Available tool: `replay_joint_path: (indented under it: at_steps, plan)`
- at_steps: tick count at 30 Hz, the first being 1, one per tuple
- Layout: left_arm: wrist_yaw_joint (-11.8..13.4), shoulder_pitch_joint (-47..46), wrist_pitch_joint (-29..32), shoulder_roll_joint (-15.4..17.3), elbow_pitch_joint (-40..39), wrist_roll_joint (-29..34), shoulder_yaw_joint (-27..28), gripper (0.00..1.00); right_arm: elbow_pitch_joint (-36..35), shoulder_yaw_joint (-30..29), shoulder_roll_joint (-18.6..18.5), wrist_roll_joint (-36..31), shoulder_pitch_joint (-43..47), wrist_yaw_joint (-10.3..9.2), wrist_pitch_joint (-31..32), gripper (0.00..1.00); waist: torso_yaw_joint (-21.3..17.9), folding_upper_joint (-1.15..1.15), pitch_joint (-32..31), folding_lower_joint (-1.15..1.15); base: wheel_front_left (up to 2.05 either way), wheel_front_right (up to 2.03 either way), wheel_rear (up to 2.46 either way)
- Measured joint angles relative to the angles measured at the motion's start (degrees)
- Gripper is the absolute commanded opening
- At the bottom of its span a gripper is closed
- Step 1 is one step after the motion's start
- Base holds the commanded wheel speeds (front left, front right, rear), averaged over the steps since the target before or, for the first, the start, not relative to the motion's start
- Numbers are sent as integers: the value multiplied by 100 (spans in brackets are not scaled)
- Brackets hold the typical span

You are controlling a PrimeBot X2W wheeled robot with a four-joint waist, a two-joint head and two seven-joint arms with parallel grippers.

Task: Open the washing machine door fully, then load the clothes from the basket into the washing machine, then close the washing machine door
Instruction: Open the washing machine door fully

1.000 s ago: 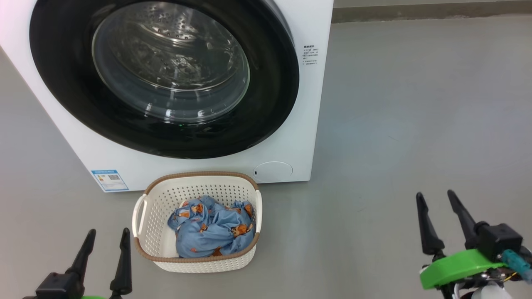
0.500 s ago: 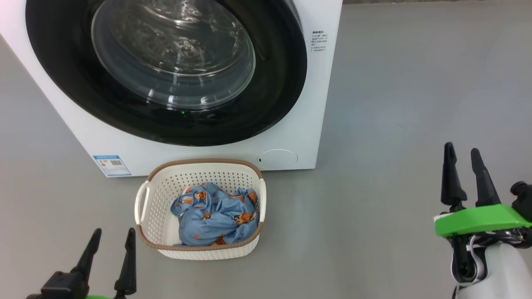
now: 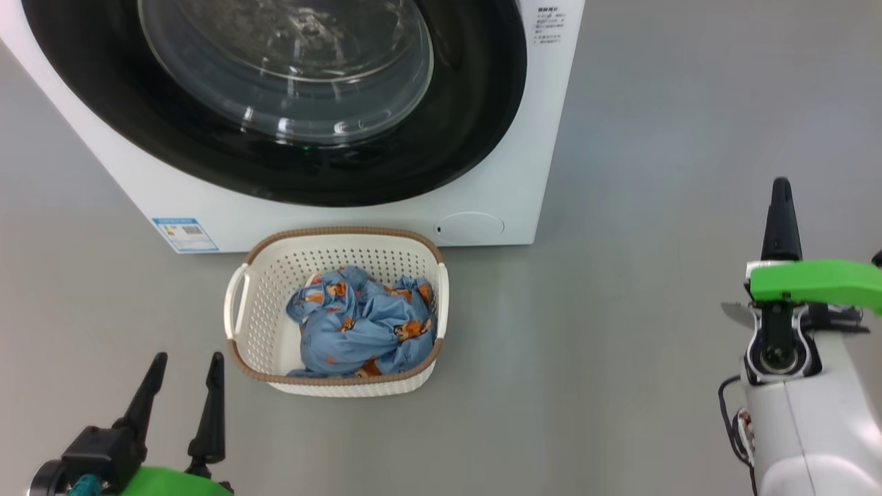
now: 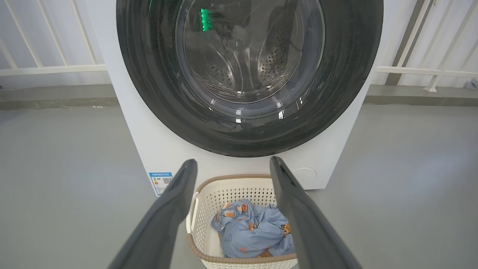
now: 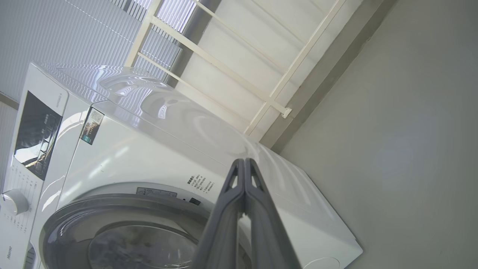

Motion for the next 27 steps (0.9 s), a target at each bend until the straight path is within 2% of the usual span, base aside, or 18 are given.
replay_joint_path:
  at_steps: [10, 18, 27]
  plan:
    - [0, -302, 0, 0, -151, -169, -68, 100, 723, -40, -43, 561, -1082, 0, 843, 0, 61, 0, 460, 0, 0, 0, 0]
    - [0, -608, -13, 15, -330, -285, -219, 100, 1273, -148, -80, 604, -2209, 0, 1818, 0, 144, 0, 830, 0, 0, 0, 0]
    - [0, -837, -16, 36, -413, -363, -388, 100, 1911, -181, -87, 358, -3315, 0, 2497, 0, 272, 0, 1171, 0, 0, 0, 0]
